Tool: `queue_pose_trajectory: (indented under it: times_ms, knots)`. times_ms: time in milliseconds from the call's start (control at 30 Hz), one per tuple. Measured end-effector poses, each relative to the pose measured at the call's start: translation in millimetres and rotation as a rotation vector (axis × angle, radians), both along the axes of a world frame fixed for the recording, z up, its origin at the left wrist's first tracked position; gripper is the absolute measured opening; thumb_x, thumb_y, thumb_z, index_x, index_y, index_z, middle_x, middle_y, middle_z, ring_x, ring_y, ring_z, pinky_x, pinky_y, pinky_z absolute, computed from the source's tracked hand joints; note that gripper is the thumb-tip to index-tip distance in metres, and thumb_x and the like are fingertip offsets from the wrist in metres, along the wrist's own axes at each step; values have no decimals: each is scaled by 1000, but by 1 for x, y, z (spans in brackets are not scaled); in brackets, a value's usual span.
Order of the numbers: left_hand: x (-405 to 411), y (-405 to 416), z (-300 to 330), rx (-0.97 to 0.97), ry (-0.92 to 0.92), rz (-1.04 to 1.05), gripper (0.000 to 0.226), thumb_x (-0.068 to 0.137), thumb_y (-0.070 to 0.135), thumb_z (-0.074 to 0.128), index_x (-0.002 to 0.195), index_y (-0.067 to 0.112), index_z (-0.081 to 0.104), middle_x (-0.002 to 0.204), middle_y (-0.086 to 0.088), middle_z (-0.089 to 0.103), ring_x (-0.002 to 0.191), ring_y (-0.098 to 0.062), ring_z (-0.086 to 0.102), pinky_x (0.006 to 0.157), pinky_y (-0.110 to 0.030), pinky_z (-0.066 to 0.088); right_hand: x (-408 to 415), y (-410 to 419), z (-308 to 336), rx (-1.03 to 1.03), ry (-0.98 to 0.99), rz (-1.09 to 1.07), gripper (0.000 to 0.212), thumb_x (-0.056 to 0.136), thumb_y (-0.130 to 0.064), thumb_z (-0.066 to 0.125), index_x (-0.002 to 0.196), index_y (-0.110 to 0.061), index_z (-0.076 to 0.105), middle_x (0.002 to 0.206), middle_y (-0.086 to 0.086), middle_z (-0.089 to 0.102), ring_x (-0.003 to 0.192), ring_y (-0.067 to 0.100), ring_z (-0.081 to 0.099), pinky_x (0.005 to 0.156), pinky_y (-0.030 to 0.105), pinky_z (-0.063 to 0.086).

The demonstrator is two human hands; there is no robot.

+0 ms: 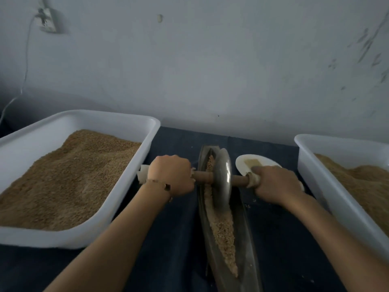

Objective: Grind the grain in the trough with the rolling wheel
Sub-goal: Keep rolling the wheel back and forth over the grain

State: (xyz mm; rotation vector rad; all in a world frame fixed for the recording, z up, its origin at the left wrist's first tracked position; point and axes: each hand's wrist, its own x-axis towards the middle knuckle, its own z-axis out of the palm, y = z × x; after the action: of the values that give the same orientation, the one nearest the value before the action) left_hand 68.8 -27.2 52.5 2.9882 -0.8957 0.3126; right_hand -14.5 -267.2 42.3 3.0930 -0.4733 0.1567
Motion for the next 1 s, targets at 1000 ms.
queue_pose_trajectory:
  times_ms: [1000]
  knots:
    - [-60, 24, -38, -234, -427, -93, 21, 83, 26, 55, 64, 19, 50, 56, 2, 50, 48, -17, 47, 50, -29, 42, -63, 19, -30, -270, -525, 169, 17, 68, -16, 72, 83, -15, 64, 63, 1, 58, 54, 22, 53, 51, 27, 26]
